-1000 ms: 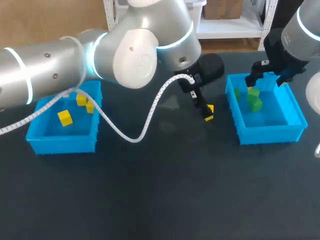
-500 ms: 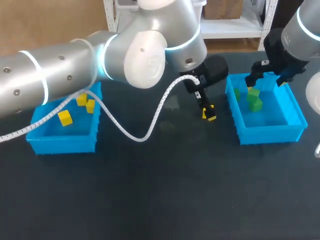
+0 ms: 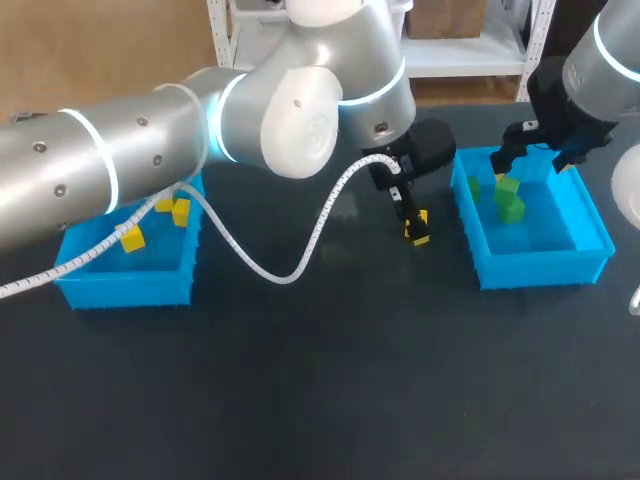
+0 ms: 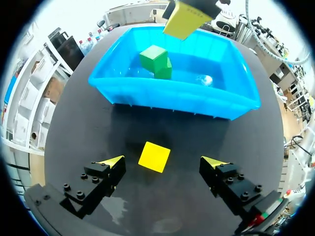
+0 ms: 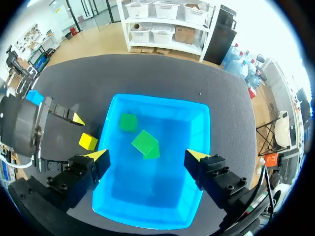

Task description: Put the green cubes in the right bin and the yellow cubes in the left bin.

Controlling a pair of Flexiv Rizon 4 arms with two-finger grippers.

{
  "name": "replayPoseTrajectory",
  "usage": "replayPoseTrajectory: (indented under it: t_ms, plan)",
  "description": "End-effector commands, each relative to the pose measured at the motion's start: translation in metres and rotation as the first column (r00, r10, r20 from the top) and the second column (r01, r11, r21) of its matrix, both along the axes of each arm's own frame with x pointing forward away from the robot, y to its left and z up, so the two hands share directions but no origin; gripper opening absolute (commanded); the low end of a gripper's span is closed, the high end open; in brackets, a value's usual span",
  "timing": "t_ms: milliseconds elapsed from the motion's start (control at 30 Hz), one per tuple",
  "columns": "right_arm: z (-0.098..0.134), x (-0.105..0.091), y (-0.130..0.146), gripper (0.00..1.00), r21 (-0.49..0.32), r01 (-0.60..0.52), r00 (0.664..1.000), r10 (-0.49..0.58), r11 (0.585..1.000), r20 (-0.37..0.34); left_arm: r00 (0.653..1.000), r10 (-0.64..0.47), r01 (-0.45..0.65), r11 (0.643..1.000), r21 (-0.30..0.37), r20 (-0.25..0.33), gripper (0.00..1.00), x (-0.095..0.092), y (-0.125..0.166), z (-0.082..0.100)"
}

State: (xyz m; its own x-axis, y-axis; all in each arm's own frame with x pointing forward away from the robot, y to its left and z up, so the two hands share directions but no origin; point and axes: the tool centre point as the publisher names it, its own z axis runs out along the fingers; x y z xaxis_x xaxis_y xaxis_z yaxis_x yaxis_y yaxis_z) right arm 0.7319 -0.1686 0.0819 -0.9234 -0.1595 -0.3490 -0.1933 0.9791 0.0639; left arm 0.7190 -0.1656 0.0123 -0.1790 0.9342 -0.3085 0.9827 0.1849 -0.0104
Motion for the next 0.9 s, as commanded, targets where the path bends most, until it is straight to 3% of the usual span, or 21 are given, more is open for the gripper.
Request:
replayPoseTrajectory:
  t_ms: [33,833,867,900]
  plan:
    - [0.0,-0.002,0.0,1.0,-0.001,0.002,1.0,-0.002,1.0,0.005,1.0,-0.001,0.001,1.0,0.005,-0.009,1.0,0.009,-0.004,-0.006]
    - [0.0,-0.002,0.0,1.0,-0.001,0.002,1.0,-0.002,1.0,0.005,1.0,-0.02,0.021,0.999,0.034,-0.012,1.0,0.017,-0.013,-0.022]
    - [0.0,-0.002,0.0,1.0,-0.001,0.002,1.0,-0.002,1.0,0.005,1.0,-0.019,0.02,0.999,0.035,-0.012,0.86,0.017,-0.013,-0.022]
    - [0.0,-0.002,0.0,1.0,-0.001,0.002,1.0,-0.002,1.0,0.005,1.0,-0.019,0.019,0.999,0.037,-0.012,0.49,0.017,-0.013,-0.023]
